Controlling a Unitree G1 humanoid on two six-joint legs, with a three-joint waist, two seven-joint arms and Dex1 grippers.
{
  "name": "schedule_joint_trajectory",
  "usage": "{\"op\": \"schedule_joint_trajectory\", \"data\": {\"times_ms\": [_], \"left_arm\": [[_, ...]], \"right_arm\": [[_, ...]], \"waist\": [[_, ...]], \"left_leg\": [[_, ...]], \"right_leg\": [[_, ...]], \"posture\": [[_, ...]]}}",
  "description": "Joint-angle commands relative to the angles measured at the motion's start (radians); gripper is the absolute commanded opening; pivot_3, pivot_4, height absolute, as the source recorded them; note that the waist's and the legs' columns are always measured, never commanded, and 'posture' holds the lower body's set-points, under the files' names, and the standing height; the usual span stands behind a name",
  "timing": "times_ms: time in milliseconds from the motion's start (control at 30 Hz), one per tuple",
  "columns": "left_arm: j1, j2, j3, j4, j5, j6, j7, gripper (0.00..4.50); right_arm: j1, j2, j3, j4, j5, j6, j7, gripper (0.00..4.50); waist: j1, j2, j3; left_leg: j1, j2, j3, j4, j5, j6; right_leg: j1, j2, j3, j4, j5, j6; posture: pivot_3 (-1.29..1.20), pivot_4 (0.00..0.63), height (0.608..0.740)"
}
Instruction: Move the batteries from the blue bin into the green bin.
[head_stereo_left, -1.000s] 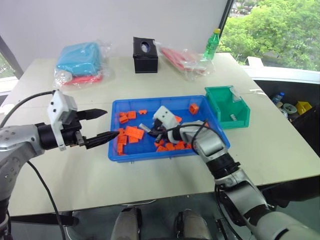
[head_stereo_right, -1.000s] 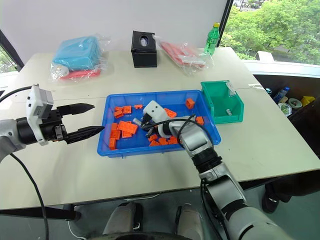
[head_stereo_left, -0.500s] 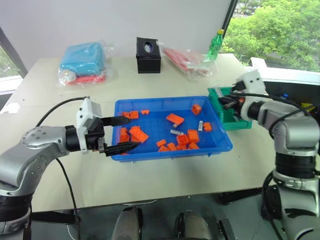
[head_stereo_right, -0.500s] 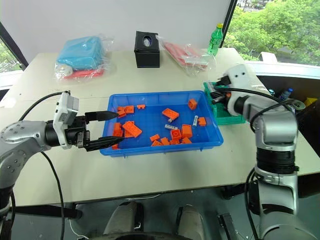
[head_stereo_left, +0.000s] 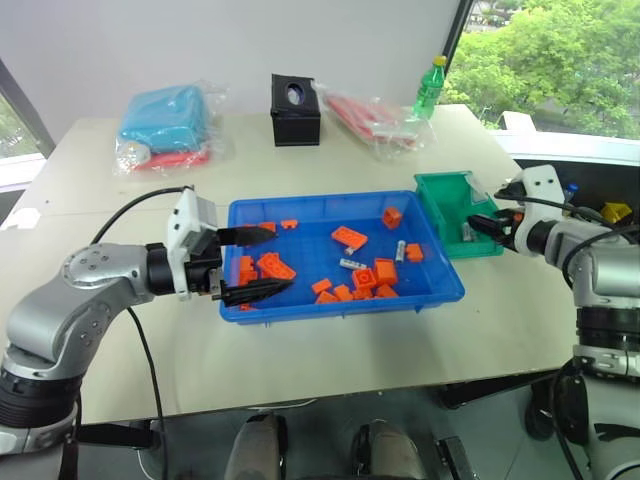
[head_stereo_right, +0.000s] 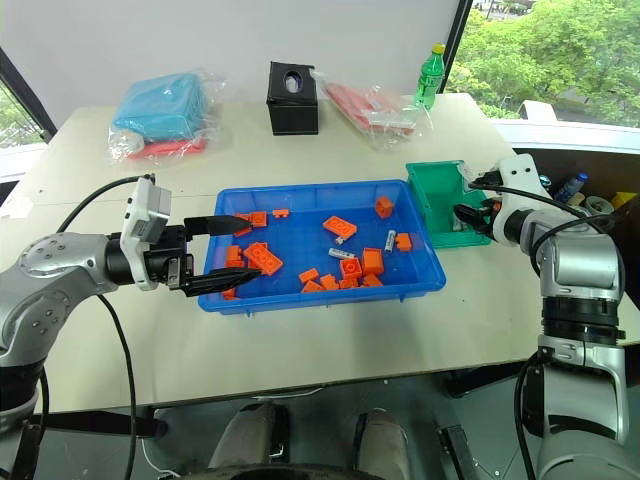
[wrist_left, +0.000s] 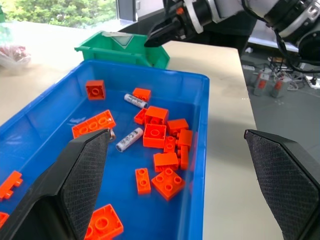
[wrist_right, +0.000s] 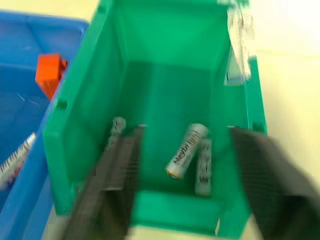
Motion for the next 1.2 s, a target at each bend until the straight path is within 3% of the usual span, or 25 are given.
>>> {"op": "schedule_joint_trajectory", "data": {"times_ms": [33, 267, 600, 1200], "left_arm": [[-0.008, 0.0, 0.021, -0.026, -0.005, -0.009, 0.012, 4.5], [0.001, 0.007, 0.031, -0.035, -0.012, -0.006, 0.023, 4.5], [-0.018, 0.002, 0.018, -0.037, 0.004, -0.01, 0.034, 4.5], [0.0, 0.008, 0.054, -0.068, -0.012, -0.002, 0.081, 4.5]], "right_arm": [[-0.037, -0.053, 0.014, -0.038, 0.029, -0.046, 0.066, 3.99], [-0.079, -0.049, 0.185, -0.232, 0.142, 0.021, 0.262, 3.99], [-0.212, 0.118, 0.543, -0.111, 0.031, 0.057, 0.271, 3.99], [-0.239, 0.226, 0.654, 0.089, -0.094, -0.04, 0.283, 3.99]], "waist": [[0.001, 0.0, 0.0], [-0.005, 0.0, 0.0], [0.004, 0.0, 0.0], [-0.001, 0.0, 0.0]], "left_leg": [[0.0, 0.0, 0.0, 0.0, 0.0, 0.0], [0.0, 0.004, -0.001, 0.0, 0.0, 0.0], [-0.001, 0.008, 0.001, 0.0, 0.0, 0.001], [0.0, 0.008, 0.003, 0.0, 0.0, 0.0]], "right_leg": [[0.0, 0.0, 0.0, 0.0, 0.0, 0.0], [0.0, 0.002, 0.001, -0.001, 0.0, 0.0], [-0.002, 0.004, 0.0, -0.001, 0.002, -0.003], [-0.002, 0.005, 0.0, 0.0, 0.003, -0.003]], "posture": [[0.0, 0.15, 0.63], [0.0, 0.15, 0.63], [0.0, 0.15, 0.63], [0.0, 0.15, 0.63]]}}
